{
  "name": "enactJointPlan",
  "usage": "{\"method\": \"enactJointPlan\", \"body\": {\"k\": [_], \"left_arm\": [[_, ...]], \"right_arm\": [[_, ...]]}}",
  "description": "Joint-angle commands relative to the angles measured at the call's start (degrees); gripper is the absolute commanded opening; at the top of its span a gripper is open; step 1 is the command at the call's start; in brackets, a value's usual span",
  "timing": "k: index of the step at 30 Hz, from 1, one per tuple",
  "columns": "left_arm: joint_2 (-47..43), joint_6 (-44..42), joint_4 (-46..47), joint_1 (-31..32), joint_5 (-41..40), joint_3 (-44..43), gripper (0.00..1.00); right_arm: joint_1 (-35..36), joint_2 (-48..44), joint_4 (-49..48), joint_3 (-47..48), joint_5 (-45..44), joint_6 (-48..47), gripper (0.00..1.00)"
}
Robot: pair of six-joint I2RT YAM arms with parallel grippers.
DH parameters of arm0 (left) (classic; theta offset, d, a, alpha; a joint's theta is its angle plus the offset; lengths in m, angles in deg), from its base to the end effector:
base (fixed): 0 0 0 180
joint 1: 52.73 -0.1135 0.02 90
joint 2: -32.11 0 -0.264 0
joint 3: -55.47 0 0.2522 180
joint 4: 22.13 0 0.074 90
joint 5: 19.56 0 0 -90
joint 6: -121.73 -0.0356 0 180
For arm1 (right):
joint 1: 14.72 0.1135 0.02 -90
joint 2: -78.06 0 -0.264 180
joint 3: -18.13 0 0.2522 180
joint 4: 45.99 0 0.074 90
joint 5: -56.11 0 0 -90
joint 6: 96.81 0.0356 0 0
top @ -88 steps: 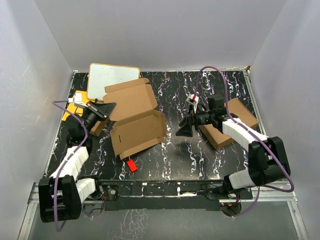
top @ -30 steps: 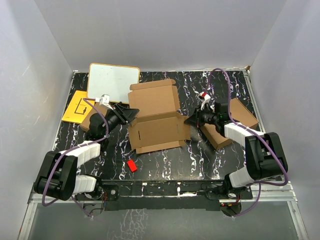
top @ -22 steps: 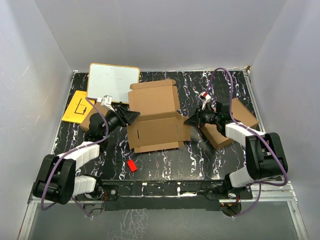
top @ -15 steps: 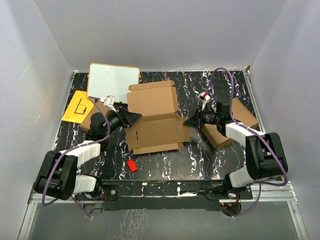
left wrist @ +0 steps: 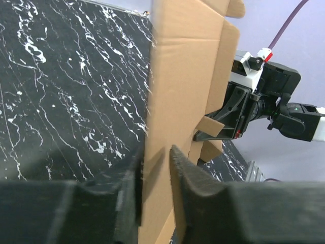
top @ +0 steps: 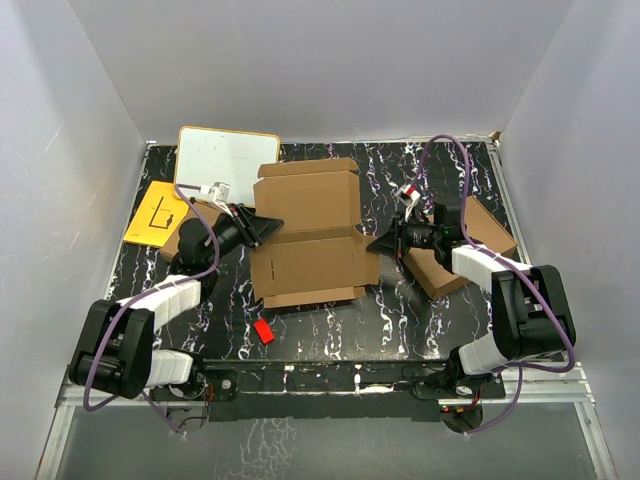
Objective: Fold the paper box
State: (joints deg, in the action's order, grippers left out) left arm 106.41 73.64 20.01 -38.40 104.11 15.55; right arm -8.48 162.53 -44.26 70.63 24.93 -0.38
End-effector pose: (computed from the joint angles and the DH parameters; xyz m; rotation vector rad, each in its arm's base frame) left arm 0.2464 -0.0833 0.2392 0.1466 1.5726 -1.2040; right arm 0.2804 0.0613 0.1915 -0.5937 1.9804 1.2258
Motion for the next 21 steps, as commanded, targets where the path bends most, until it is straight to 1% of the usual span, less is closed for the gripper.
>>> {"method": "enactJointPlan", "body": {"k": [1,2,3,5,6,8,12,15,18,20,21], "left_arm": [[0.41,-1.40,1.54,-0.34,2.72,-3.71,0.18],[0.93,-1.76,1.50,-0.32,3.31,-4.19,0.10],[1.38,-2.20,1.49,-0.35,4.08,-4.73,0.05],[2.05,-3.97,1.58,-0.40,5.78,-5.75,0.00],[2.31,-5.23,1.61,-0.50,6.86,-6.27,0.00],[2.78,-7.66,1.67,-0.66,9.02,-7.27,0.00],[4.93,-11.39,2.32,-0.97,15.42,-10.40,0.00],[8.04,-10.82,4.97,-1.29,21.66,-13.19,0.00],[12.01,-6.22,10.93,-1.33,26.70,-15.43,0.00],[14.97,-0.75,18.81,-1.32,29.19,-16.34,0.00],[16.57,2.58,23.22,-1.46,30.21,-16.72,0.00]], "right_arm": [[-0.31,-2.28,-2.37,2.39,3.25,-3.24,0.08],[-0.27,-2.22,-2.02,2.51,3.43,-3.52,0.08],[-0.30,-2.24,-1.51,2.68,3.50,-3.88,0.08],[-0.27,-2.25,0.22,3.70,3.95,-5.44,0.10],[-0.27,-2.33,1.53,4.35,4.49,-6.51,0.13],[-0.50,-2.62,5.49,6.40,6.02,-10.13,0.26],[-1.81,-4.49,16.20,10.80,10.43,-20.67,0.54],[-3.90,-6.86,20.80,12.52,13.05,-24.77,0.71],[-7.92,-8.53,20.93,13.20,15.19,-24.07,0.83],[-9.35,-8.68,21.06,14.44,15.26,-23.15,0.88],[-9.73,-8.81,21.13,15.27,15.12,-22.68,0.89]]}}
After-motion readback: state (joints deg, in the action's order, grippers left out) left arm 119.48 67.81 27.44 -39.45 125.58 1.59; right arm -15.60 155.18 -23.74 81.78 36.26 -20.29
